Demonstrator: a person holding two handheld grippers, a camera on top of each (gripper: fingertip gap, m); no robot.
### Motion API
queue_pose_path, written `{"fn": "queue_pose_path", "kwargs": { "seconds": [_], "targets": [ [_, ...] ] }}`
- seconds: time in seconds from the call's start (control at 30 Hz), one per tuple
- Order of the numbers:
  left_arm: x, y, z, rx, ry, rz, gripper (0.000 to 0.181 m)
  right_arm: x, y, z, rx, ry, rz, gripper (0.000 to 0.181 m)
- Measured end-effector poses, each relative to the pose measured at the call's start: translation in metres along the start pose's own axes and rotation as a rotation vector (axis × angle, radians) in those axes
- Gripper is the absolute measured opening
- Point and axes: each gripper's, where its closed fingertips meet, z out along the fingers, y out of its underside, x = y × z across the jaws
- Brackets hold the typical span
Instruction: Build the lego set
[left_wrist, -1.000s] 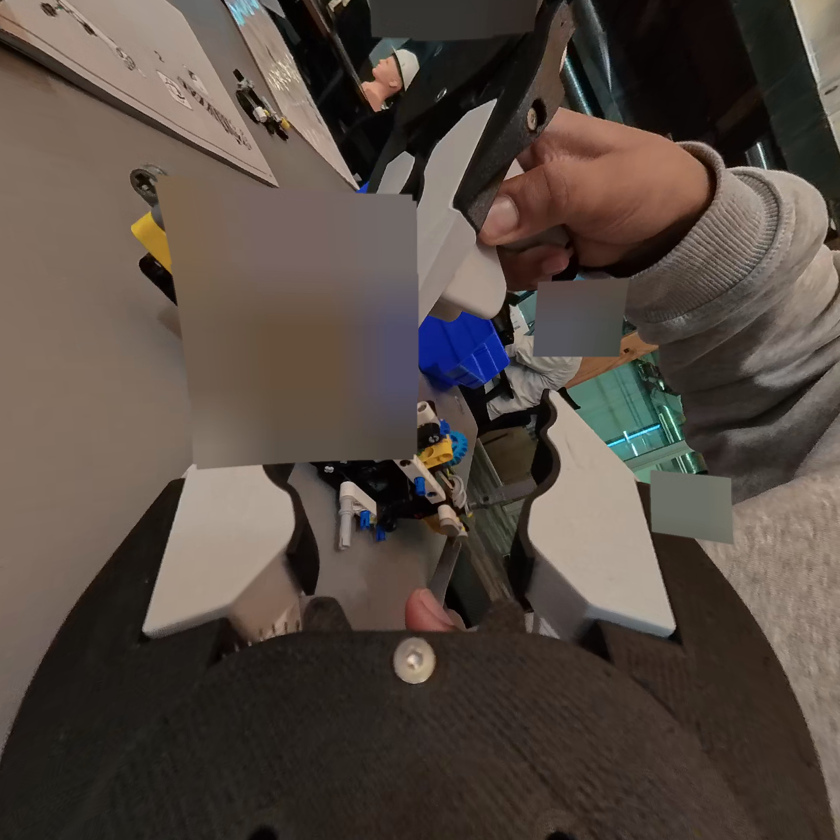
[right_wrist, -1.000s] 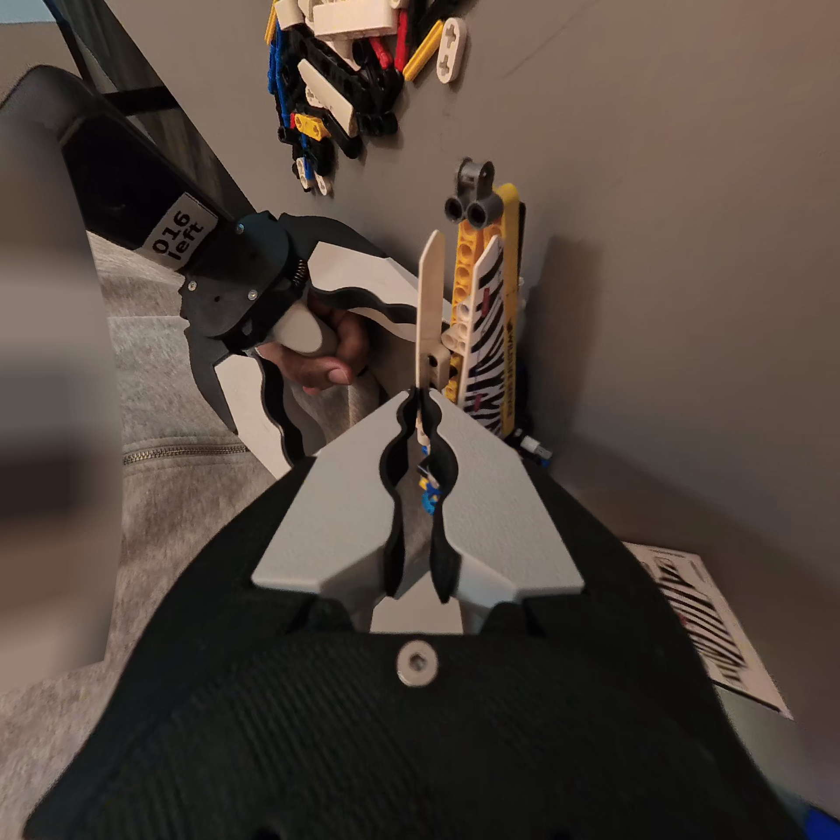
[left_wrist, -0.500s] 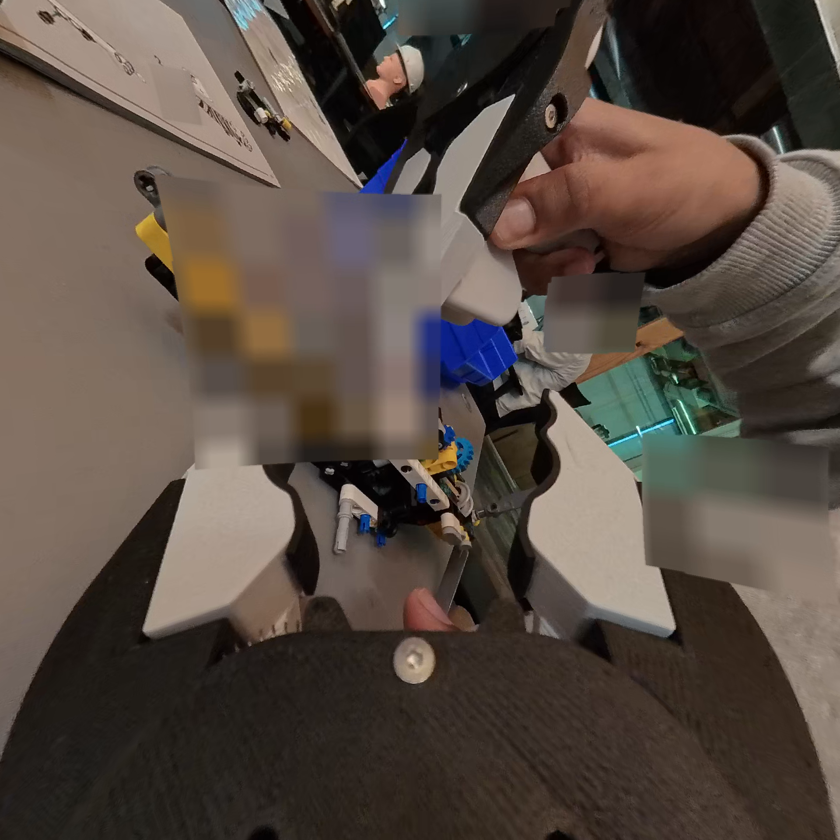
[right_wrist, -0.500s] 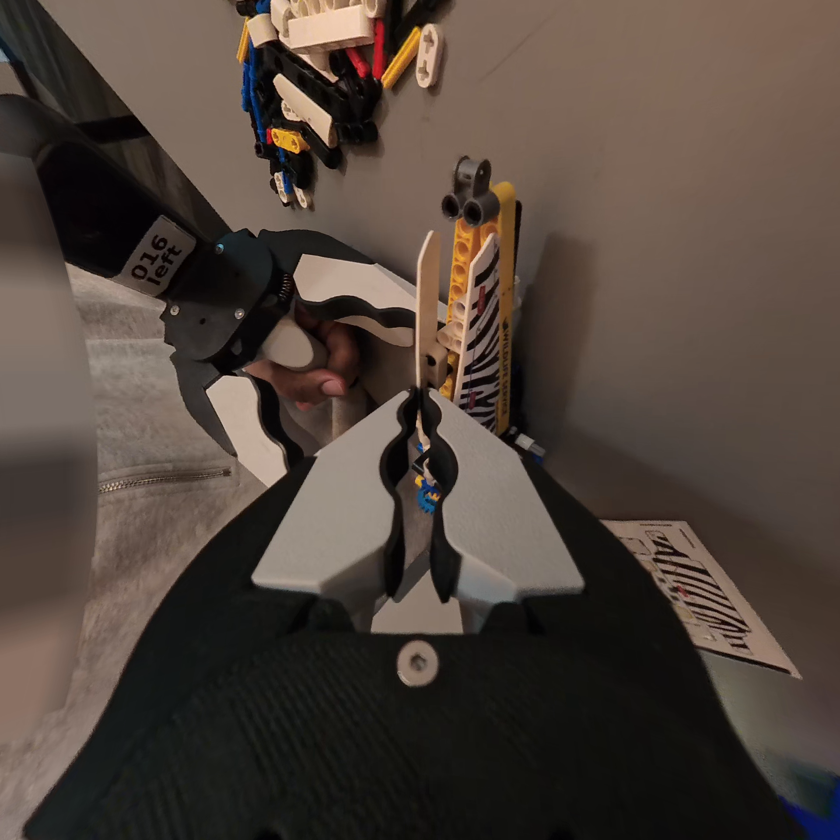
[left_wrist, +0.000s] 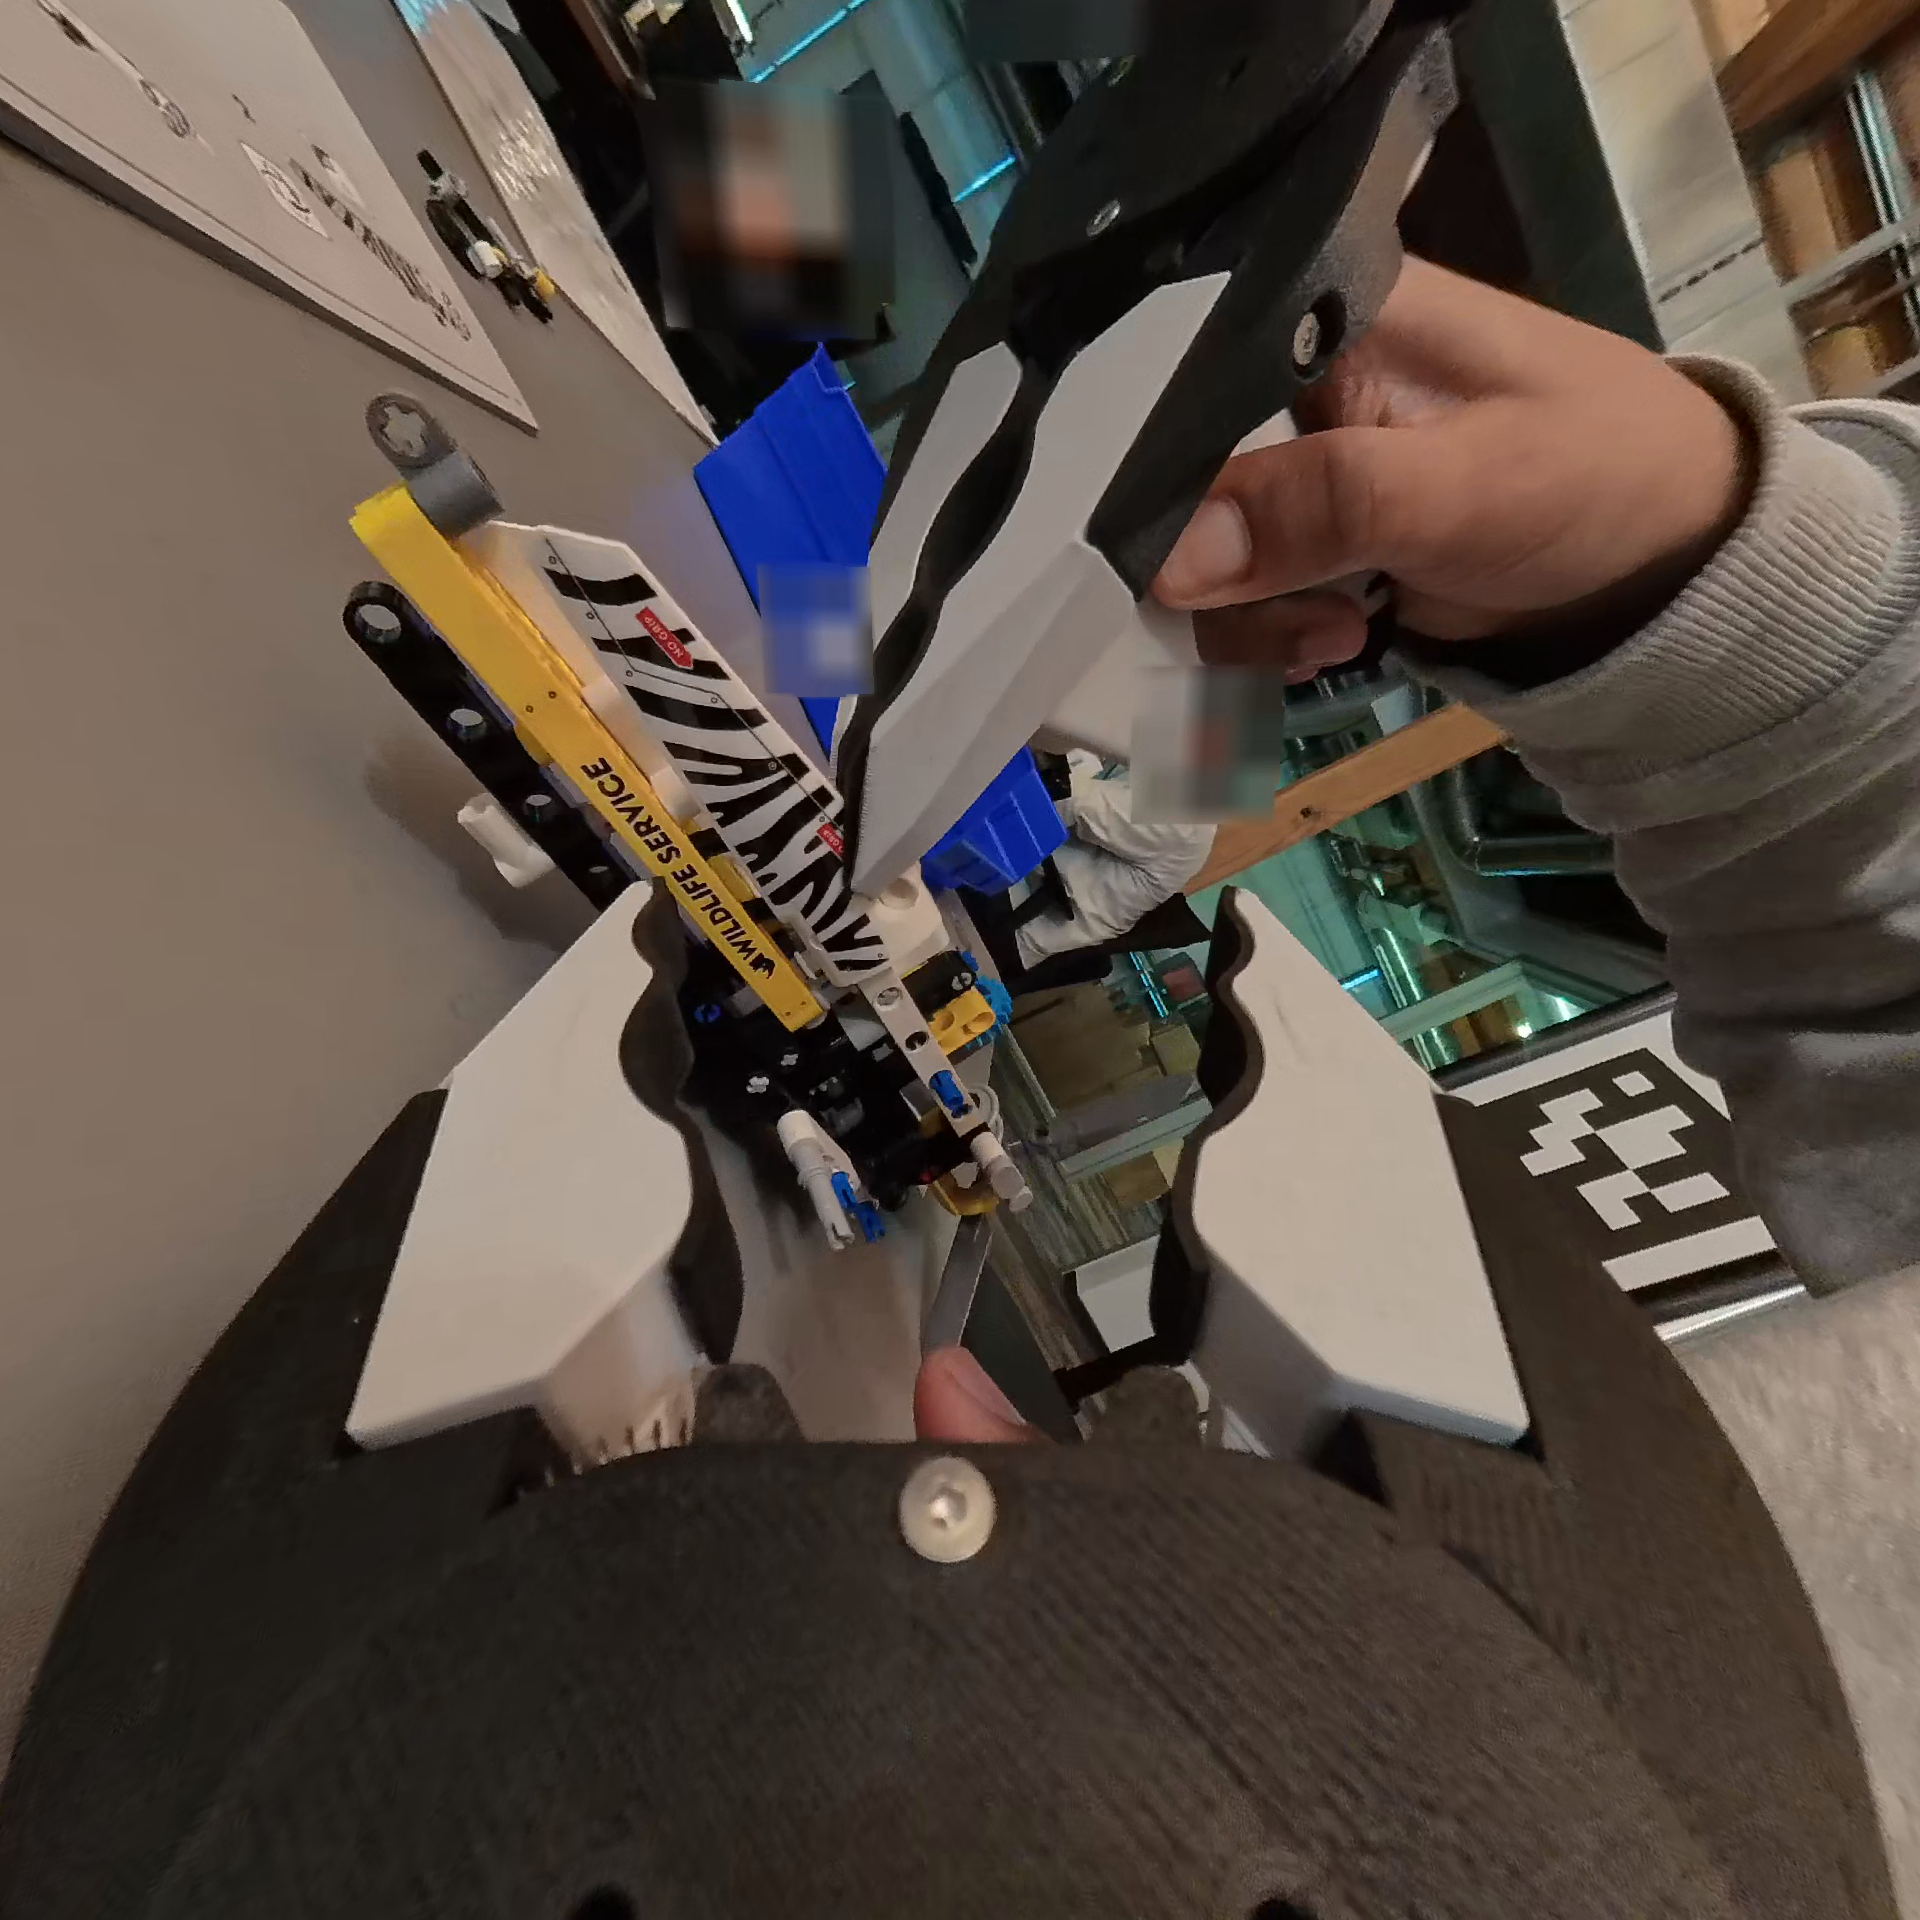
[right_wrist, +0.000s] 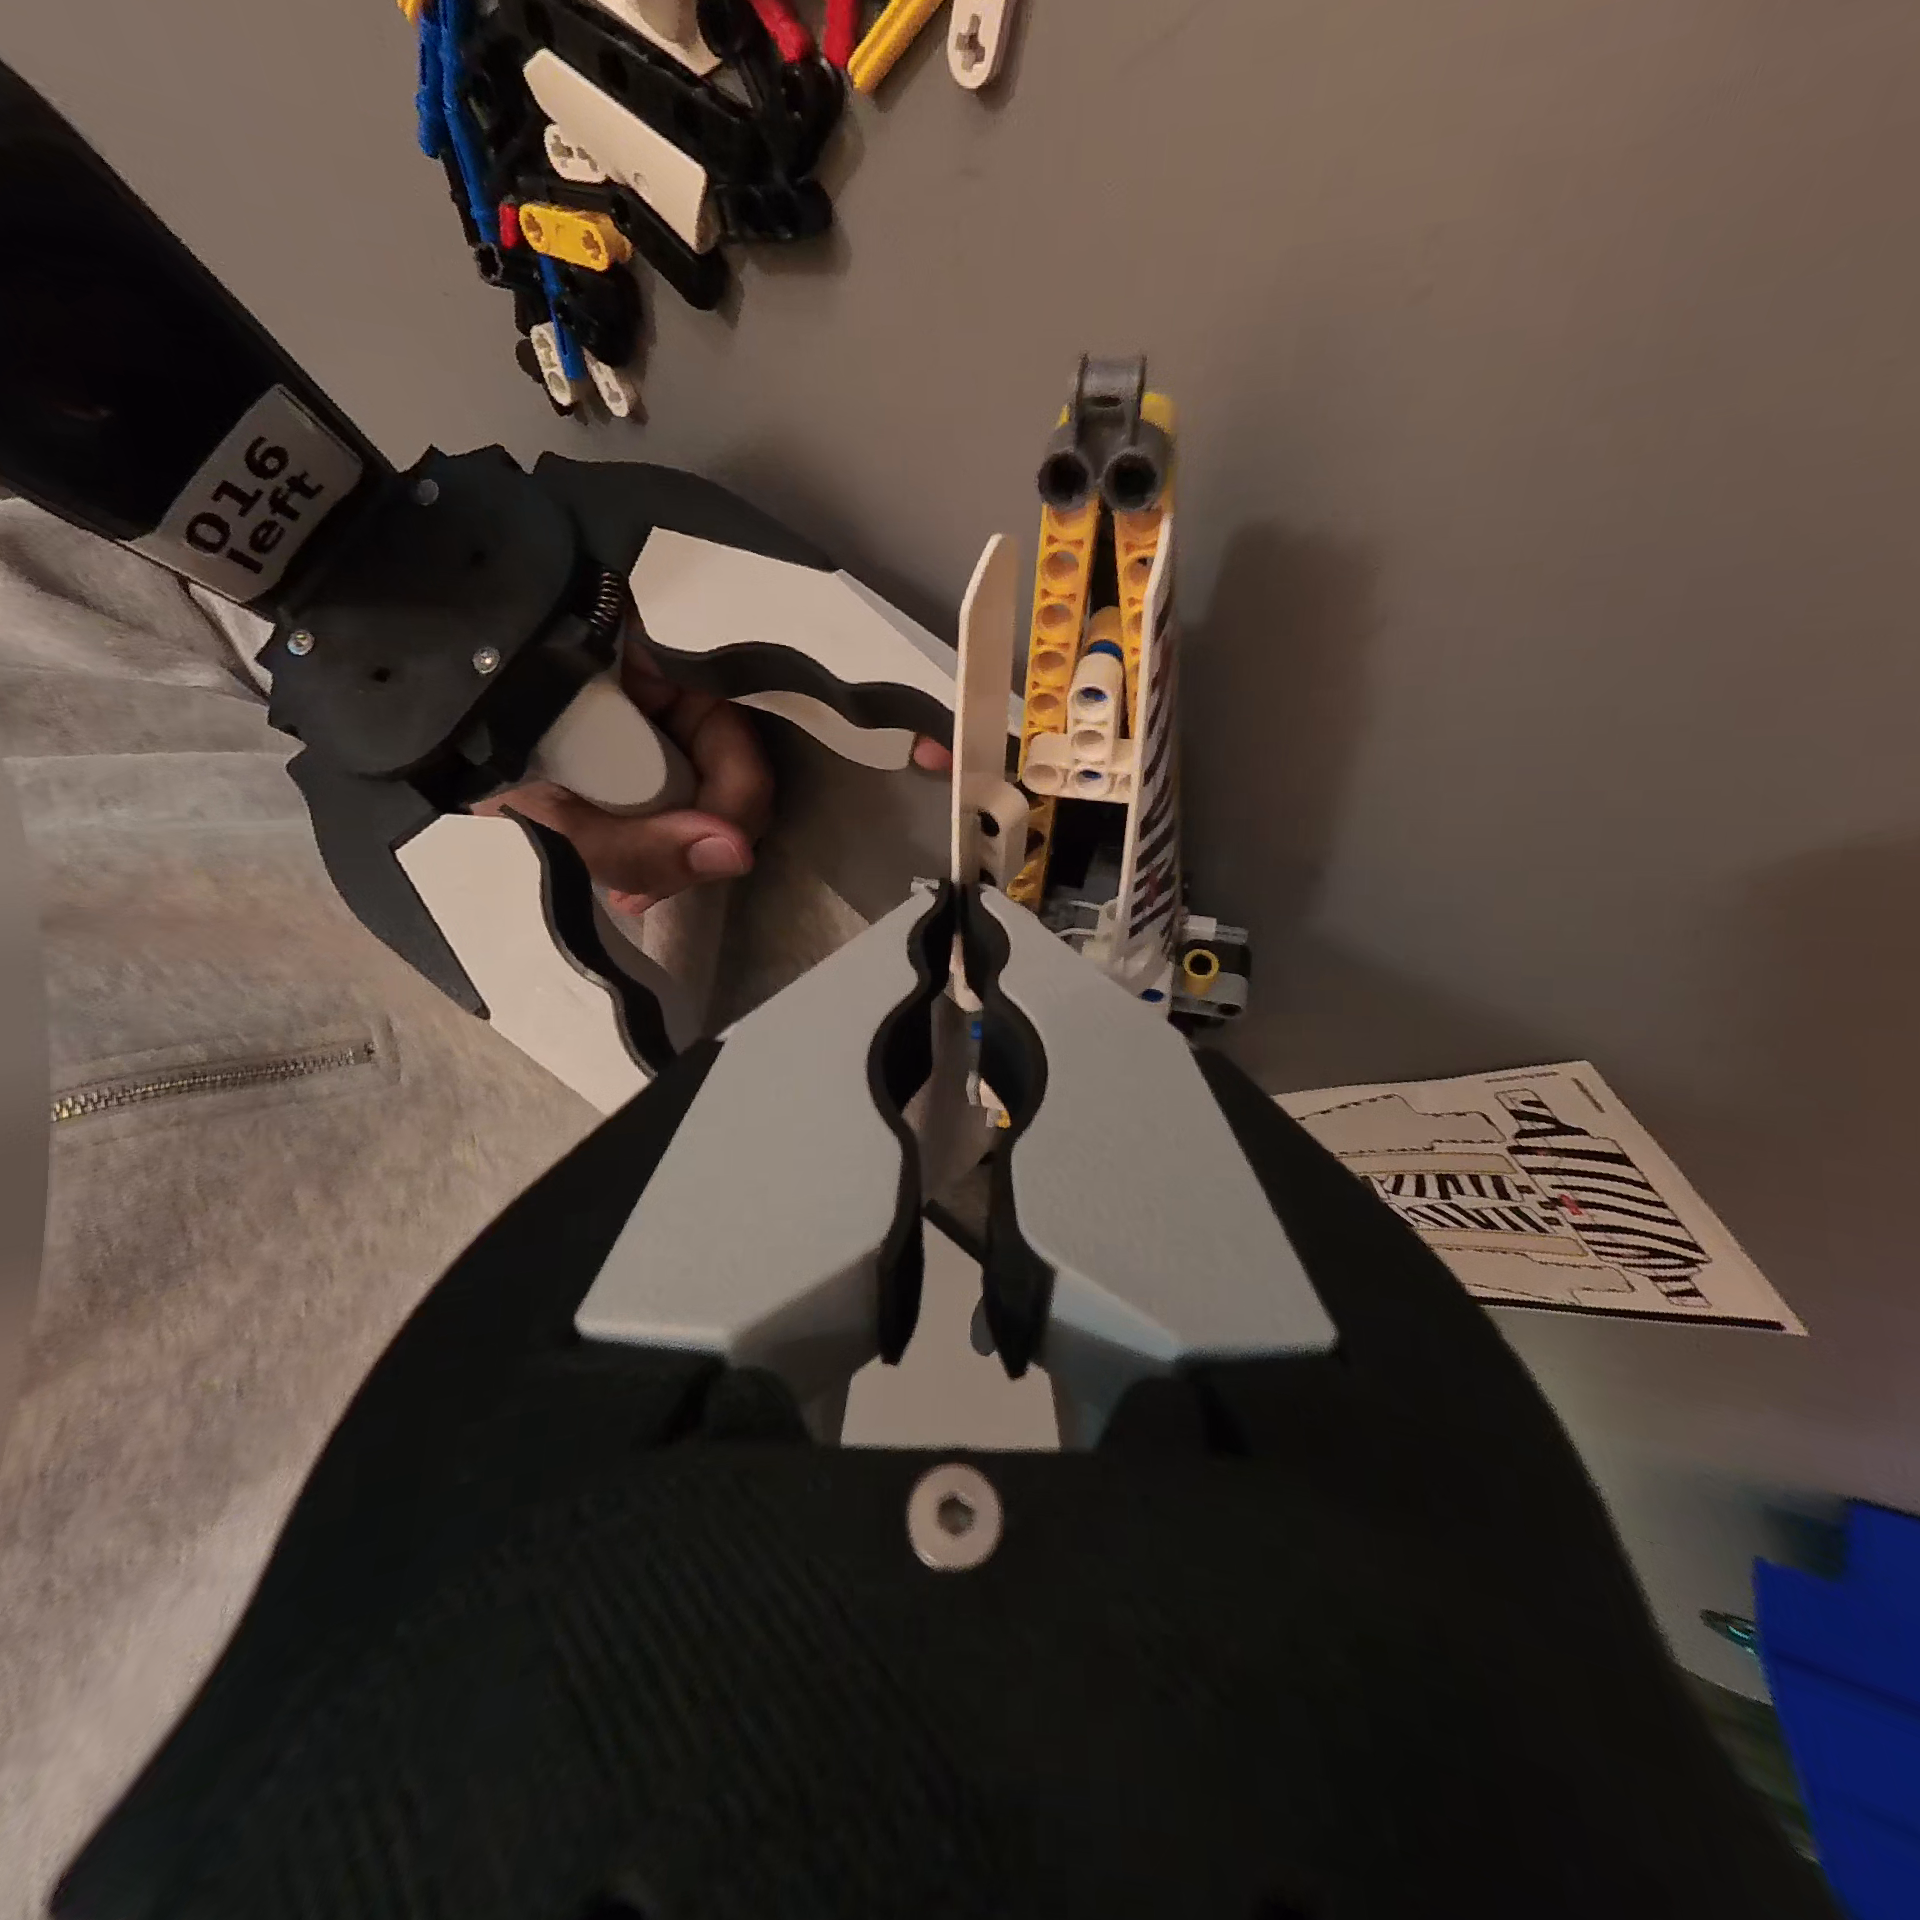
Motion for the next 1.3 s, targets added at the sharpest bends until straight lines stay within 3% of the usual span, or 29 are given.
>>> {"fn": "queue_pose_path", "kwargs": {
  "seconds": [0.67,1.3],
  "targets": [
    [-0.0046,-0.0017,0.0009,0.015,-0.039,0.010,0.094,0.0026,-0.0015,-0.0027,-0.006,-0.205,0.042,0.000],
    [-0.0073,-0.0030,0.0001,0.027,-0.059,0.004,0.096,0.0029,-0.0062,0.0003,-0.039,-0.195,0.027,0.000]
  ]
}}
